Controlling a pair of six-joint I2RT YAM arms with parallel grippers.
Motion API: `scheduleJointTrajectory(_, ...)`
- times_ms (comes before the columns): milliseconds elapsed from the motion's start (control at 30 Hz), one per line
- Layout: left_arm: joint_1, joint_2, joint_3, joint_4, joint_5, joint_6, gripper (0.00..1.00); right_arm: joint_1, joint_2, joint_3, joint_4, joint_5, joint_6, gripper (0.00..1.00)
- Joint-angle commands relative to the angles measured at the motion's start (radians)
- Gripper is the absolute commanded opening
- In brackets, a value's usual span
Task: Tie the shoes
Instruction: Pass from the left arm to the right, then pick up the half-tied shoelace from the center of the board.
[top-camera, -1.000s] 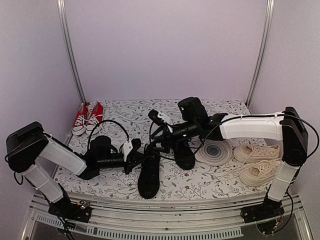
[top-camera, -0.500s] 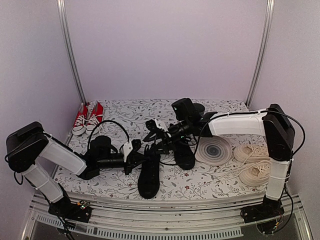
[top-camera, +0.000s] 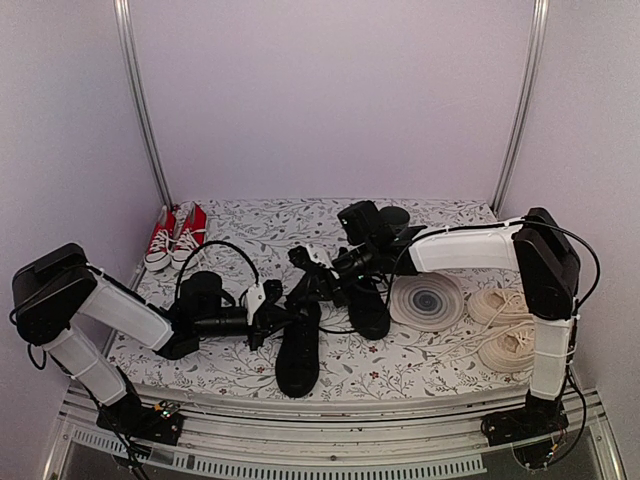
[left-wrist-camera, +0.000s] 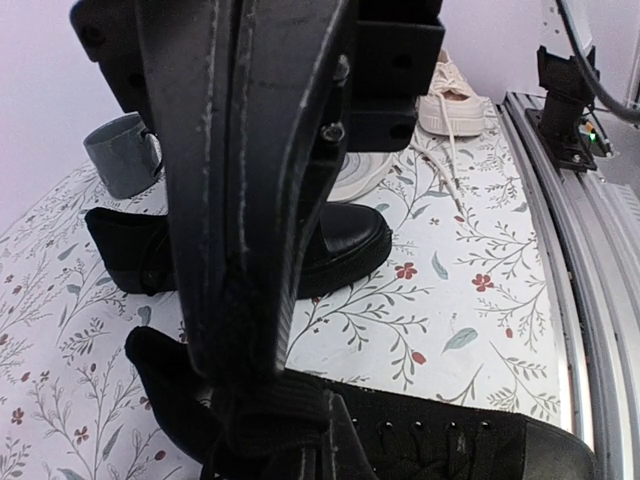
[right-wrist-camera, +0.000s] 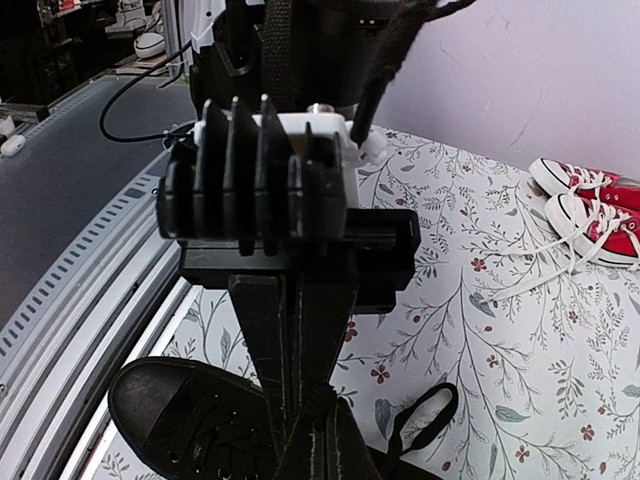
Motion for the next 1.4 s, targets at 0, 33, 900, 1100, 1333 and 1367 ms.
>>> scheduleJointTrajectory(0,0.006,-0.028,-0.006,-0.018,0.017,0.009,0.0,-0.003,-0.032,-0.01,-0.01,-0.052,-0.014,0.01)
scheduleJointTrajectory(33,0.007,-0.029,-0.005,-0.02,0.016,0.009,0.0,-0.004,-0.037,-0.016,-0.01,-0.046,-0.016,0.01)
scheduleJointTrajectory(900,0.272,-0.339,0.102,-0.727,-0.233,-0.499,0.34,-0.003,-0.131,-0.114,-0.026,0.03,0.014,0.01)
scheduleJointTrajectory(1100,0.271,-0.083,0.271,-0.86,-0.144,-0.397,0.54,0.005,-0.133,-0.11,-0.046,0.04,-0.002,0.01)
scheduleJointTrajectory(1333,0.258,0.05,0.365,-0.929,-0.19,-0.334,0.54,0.005,-0.131,-0.116,-0.038,0.035,0.007,0.01)
scheduleJointTrajectory(1367,0.254,0.075,0.379,-0.932,-0.199,-0.328,0.54,0.006,-0.13,-0.117,-0.037,0.035,0.009,0.01)
